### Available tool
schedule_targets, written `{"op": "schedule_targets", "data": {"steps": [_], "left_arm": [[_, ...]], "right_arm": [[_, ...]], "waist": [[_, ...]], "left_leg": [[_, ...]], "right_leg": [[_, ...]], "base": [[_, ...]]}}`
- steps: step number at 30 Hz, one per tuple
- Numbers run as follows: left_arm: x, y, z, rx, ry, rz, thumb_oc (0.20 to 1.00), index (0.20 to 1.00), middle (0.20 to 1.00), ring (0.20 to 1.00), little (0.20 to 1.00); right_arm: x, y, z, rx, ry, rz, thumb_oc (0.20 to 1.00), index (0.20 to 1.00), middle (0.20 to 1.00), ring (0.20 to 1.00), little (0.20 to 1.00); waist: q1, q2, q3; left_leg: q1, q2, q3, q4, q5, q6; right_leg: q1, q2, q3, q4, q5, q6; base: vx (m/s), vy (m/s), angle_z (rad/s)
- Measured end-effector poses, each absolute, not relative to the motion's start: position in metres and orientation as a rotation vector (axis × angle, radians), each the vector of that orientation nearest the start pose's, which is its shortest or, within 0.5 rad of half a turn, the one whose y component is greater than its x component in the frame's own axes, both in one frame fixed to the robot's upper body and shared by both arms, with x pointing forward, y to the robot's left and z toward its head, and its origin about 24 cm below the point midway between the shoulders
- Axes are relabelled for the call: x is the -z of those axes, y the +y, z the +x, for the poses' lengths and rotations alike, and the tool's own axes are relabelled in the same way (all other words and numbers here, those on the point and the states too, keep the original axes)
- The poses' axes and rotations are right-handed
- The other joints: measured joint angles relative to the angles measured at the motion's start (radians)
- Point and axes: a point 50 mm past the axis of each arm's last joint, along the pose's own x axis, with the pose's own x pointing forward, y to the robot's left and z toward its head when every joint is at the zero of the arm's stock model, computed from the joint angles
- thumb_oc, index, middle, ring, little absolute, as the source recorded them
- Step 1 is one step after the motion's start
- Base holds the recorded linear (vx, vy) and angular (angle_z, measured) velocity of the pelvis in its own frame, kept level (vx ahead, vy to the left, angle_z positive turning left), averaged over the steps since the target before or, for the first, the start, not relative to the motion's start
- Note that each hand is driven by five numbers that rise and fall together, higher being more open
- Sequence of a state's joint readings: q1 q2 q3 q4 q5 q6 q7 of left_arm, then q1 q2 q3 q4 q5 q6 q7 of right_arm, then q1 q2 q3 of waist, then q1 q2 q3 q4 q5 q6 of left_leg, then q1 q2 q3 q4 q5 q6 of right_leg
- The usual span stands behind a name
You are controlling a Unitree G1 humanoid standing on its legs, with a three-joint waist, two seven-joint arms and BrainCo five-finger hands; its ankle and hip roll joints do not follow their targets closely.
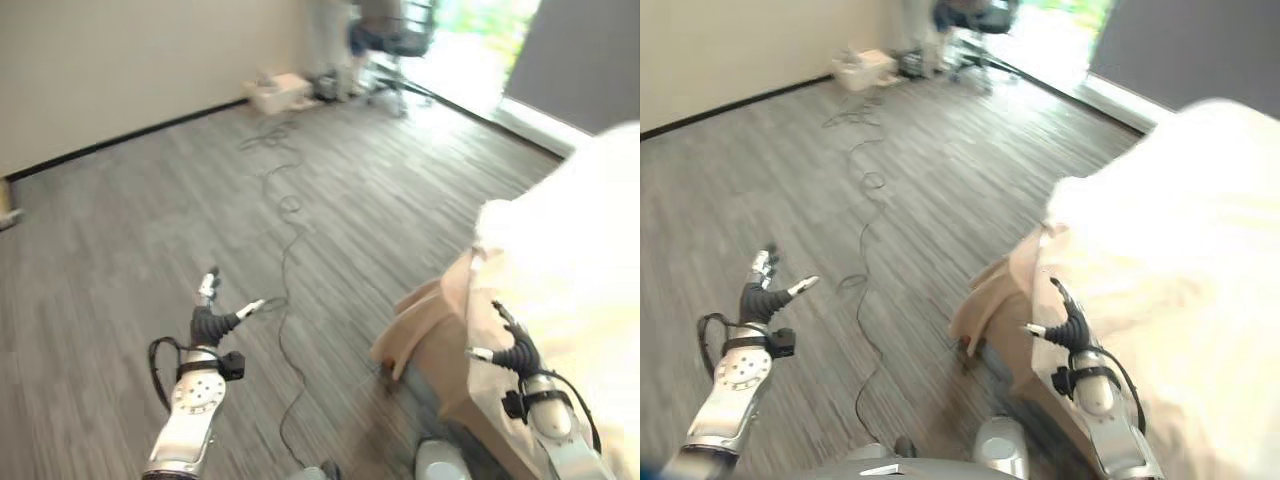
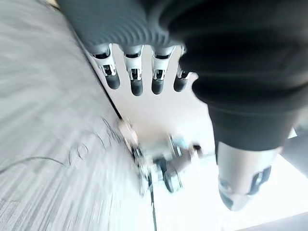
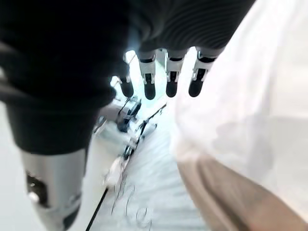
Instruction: Making the bed.
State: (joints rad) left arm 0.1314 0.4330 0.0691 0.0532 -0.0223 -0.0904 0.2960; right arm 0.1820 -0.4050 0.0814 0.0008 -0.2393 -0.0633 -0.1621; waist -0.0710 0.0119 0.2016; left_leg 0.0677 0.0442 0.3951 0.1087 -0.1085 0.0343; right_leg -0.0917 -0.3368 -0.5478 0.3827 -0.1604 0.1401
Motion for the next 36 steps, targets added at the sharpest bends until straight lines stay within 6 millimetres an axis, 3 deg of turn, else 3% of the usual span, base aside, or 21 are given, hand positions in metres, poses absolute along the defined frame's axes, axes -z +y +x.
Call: {"op": "schedule_targets", "data": {"steps": [1, 4, 8, 9, 12, 13, 15, 16, 17, 20, 23, 24, 26, 28, 31, 32, 34, 35, 36], "left_arm": [[-0.045, 0.27, 0.222, -0.372, 0.012, 0.424, 1.0, 1.0, 1.0, 1.0, 1.0], [-0.044, 0.269, 0.224, -0.36, 0.021, 0.418, 1.0, 1.0, 1.0, 1.0, 1.0], [-0.026, 0.263, 0.217, -0.347, 0.087, 0.38, 1.0, 1.0, 1.0, 1.0, 1.0], [-0.021, 0.261, 0.213, -0.343, 0.109, 0.367, 1.0, 1.0, 1.0, 1.0, 1.0], [-0.006, 0.259, 0.197, -0.326, 0.175, 0.352, 1.0, 1.0, 1.0, 1.0, 1.0], [-0.004, 0.262, 0.193, -0.33, 0.189, 0.353, 1.0, 1.0, 1.0, 1.0, 1.0], [-0.001, 0.264, 0.189, -0.339, 0.209, 0.35, 1.0, 1.0, 1.0, 1.0, 1.0], [0.0, 0.262, 0.189, -0.331, 0.211, 0.346, 1.0, 1.0, 1.0, 1.0, 1.0], [0.001, 0.262, 0.189, -0.332, 0.211, 0.343, 1.0, 1.0, 1.0, 1.0, 1.0], [0.0, 0.255, 0.193, -0.321, 0.196, 0.325, 1.0, 1.0, 1.0, 1.0, 1.0], [0.003, 0.242, 0.198, -0.297, 0.19, 0.289, 1.0, 1.0, 1.0, 1.0, 1.0], [0.005, 0.237, 0.202, -0.291, 0.193, 0.272, 1.0, 1.0, 1.0, 1.0, 1.0], [0.007, 0.237, 0.203, -0.293, 0.199, 0.273, 1.0, 1.0, 1.0, 1.0, 1.0], [0.003, 0.236, 0.211, -0.298, 0.177, 0.269, 1.0, 1.0, 1.0, 1.0, 1.0], [0.001, 0.24, 0.21, -0.322, 0.169, 0.279, 1.0, 1.0, 1.0, 1.0, 1.0], [-0.006, 0.241, 0.214, -0.335, 0.136, 0.28, 1.0, 1.0, 1.0, 1.0, 1.0], [-0.019, 0.249, 0.219, -0.349, 0.091, 0.308, 1.0, 1.0, 1.0, 1.0, 1.0], [-0.03, 0.259, 0.222, -0.356, 0.058, 0.357, 1.0, 1.0, 1.0, 1.0, 1.0], [-0.043, 0.271, 0.223, -0.379, 0.02, 0.405, 1.0, 1.0, 1.0, 1.0, 1.0]], "right_arm": [[-0.024, -0.219, 0.215, 0.033, 0.069, -0.647, 1.0, 1.0, 1.0, 1.0, 1.0], [-0.027, -0.221, 0.219, 0.014, 0.055, -0.695, 1.0, 1.0, 1.0, 1.0, 1.0], [-0.024, -0.226, 0.217, 0.017, 0.075, -0.713, 1.0, 1.0, 1.0, 1.0, 1.0], [-0.023, -0.228, 0.217, 0.018, 0.082, -0.719, 1.0, 1.0, 1.0, 1.0, 1.0], [-0.021, -0.232, 0.218, 0.029, 0.097, -0.726, 1.0, 1.0, 1.0, 1.0, 1.0], [-0.021, -0.232, 0.219, 0.034, 0.094, -0.724, 1.0, 1.0, 1.0, 1.0, 1.0], [-0.023, -0.237, 0.22, 0.055, 0.092, -0.723, 1.0, 1.0, 1.0, 1.0, 1.0], [-0.025, -0.242, 0.219, 0.079, 0.092, -0.728, 1.0, 1.0, 1.0, 1.0, 1.0], [-0.027, -0.246, 0.219, 0.095, 0.09, -0.735, 1.0, 1.0, 1.0, 1.0, 1.0], [-0.028, -0.252, 0.218, 0.097, 0.099, -0.762, 1.0, 1.0, 1.0, 1.0, 1.0], [-0.028, -0.253, 0.221, 0.1, 0.103, -0.763, 1.0, 1.0, 1.0, 1.0, 1.0], [-0.026, -0.256, 0.222, 0.107, 0.114, -0.767, 1.0, 1.0, 1.0, 1.0, 1.0], [-0.021, -0.258, 0.226, 0.106, 0.139, -0.772, 1.0, 1.0, 1.0, 1.0, 1.0], [-0.023, -0.264, 0.227, 0.122, 0.143, -0.786, 1.0, 1.0, 1.0, 1.0, 1.0], [-0.024, -0.268, 0.225, 0.132, 0.144, -0.789, 1.0, 1.0, 1.0, 1.0, 1.0], [-0.022, -0.275, 0.219, 0.151, 0.165, -0.8, 1.0, 1.0, 1.0, 1.0, 1.0], [-0.015, -0.274, 0.211, 0.148, 0.194, -0.787, 1.0, 1.0, 1.0, 1.0, 1.0], [-0.013, -0.271, 0.213, 0.15, 0.192, -0.767, 1.0, 1.0, 1.0, 1.0, 1.0], [-0.011, -0.264, 0.213, 0.147, 0.191, -0.743, 1.0, 1.0, 1.0, 1.0, 1.0]], "waist": [[0.007, 0.004, 0.002], [0.015, 0.004, 0.001], [0.043, 0.009, -0.002], [0.043, 0.013, -0.004], [0.064, 0.03, -0.009], [0.066, 0.032, -0.01], [0.09, 0.025, -0.006], [0.104, 0.024, -0.003], [0.101, 0.029, -0.005], [0.087, 0.027, -0.003], [0.082, 0.019, 0.003], [0.072, 0.027, 0.017], [0.097, 0.044, 0.018], [0.102, 0.06, 0.047], [0.103, 0.084, 0.046], [0.099, 0.101, 0.046], [0.102, 0.055, 0.052], [0.105, 0.039, 0.056], [0.102, 0.013, 0.055]], "left_leg": [[0.004, -0.004, 0.017, -0.011, 0.002, 0.004], [0.005, -0.023, 0.069, -0.038, 0.012, 0.006], [0.005, -0.043, 0.088, -0.028, 0.011, 0.003], [0.008, -0.04, 0.085, -0.019, 0.009, -0.001], [0.001, 0.019, 0.067, 0.071, 0.003, -0.037], [-0.017, 0.048, 0.054, 0.143, -0.009, -0.078], [-0.124, 0.129, -0.009, 0.421, 0.006, -0.128], [-0.174, 0.164, -0.051, 0.546, 0.018, -0.122], [-0.202, 0.176, -0.111, 0.571, 0.01, -0.131], [-0.218, 0.156, -0.191, 0.434, 0.008, -0.136], [-0.162, 0.122, -0.225, 0.098, 0.018, -0.131], [-0.15, 0.126, -0.248, -0.008, 0.056, -0.131], [-0.117, 0.112, -0.385, -0.202, 0.1, -0.148], [-0.142, 0.133, -0.441, -0.208, 0.125, -0.167], [-0.134, 0.148, -0.432, -0.205, 0.123, -0.166], [-0.122, 0.147, -0.424, -0.185, 0.184, -0.178], [-0.11, 0.078, -0.376, -0.156, 0.216, -0.149], [-0.11, 0.064, -0.361, -0.147, 0.195, -0.122], [-0.102, 0.042, -0.329, -0.15, 0.189, -0.1]], "right_leg": [[0.002, 0.001, -0.028, 0.009, 0.007, 0.005], [0.02, 0.043, -0.026, -0.051, 0.012, -0.009], [0.033, 0.075, 0.009, -0.156, 0.045, -0.046], [0.044, 0.081, 0.012, -0.172, 0.08, -0.053], [0.079, 0.139, 0.038, -0.221, 0.065, -0.086], [0.084, 0.163, 0.05, -0.233, 0.056, -0.099], [0.112, 0.204, 0.105, -0.276, 0.058, -0.125], [0.126, 0.225, 0.121, -0.3, 0.071, -0.144], [0.136, 0.236, 0.128, -0.309, 0.082, -0.162], [0.127, 0.245, 0.171, -0.317, 0.089, -0.173], [0.117, 0.251, 0.237, -0.347, 0.11, -0.141], [0.137, 0.273, 0.275, -0.374, 0.131, -0.14], [0.152, 0.29, 0.316, -0.425, 0.148, -0.141], [0.169, 0.309, 0.359, -0.448, 0.154, -0.136], [0.197, 0.312, 0.376, -0.463, 0.16, -0.117], [0.227, 0.3, 0.384, -0.486, 0.156, -0.087], [0.226, 0.23, 0.39, -0.463, 0.137, -0.06], [0.184, 0.193, 0.388, -0.37, 0.101, -0.047], [0.148, 0.161, 0.388, -0.308, 0.104, -0.034]], "base": [[0.08, -0.056, -0.77], [0.09, -0.08, -0.44], [0.13, -0.149, -0.14], [0.06, -0.114, 0.0], [0.12, -0.196, -0.29], [0.13, -0.24, -0.63], [0.09, -0.069, -0.82], [0.07, 0.08, -0.98], [0.04, 0.073, -0.82], [0.07, 0.213, -0.64], [0.17, 0.22, -0.57], [0.21, 0.265, -0.73], [0.22, 0.275, -0.88], [0.21, 0.321, -0.69], [0.14, 0.219, -0.48], [0.29, 0.445, -0.36], [0.26, 0.377, -0.28], [0.12, 0.26, -0.35], [0.05, 0.28, -0.61]]}}
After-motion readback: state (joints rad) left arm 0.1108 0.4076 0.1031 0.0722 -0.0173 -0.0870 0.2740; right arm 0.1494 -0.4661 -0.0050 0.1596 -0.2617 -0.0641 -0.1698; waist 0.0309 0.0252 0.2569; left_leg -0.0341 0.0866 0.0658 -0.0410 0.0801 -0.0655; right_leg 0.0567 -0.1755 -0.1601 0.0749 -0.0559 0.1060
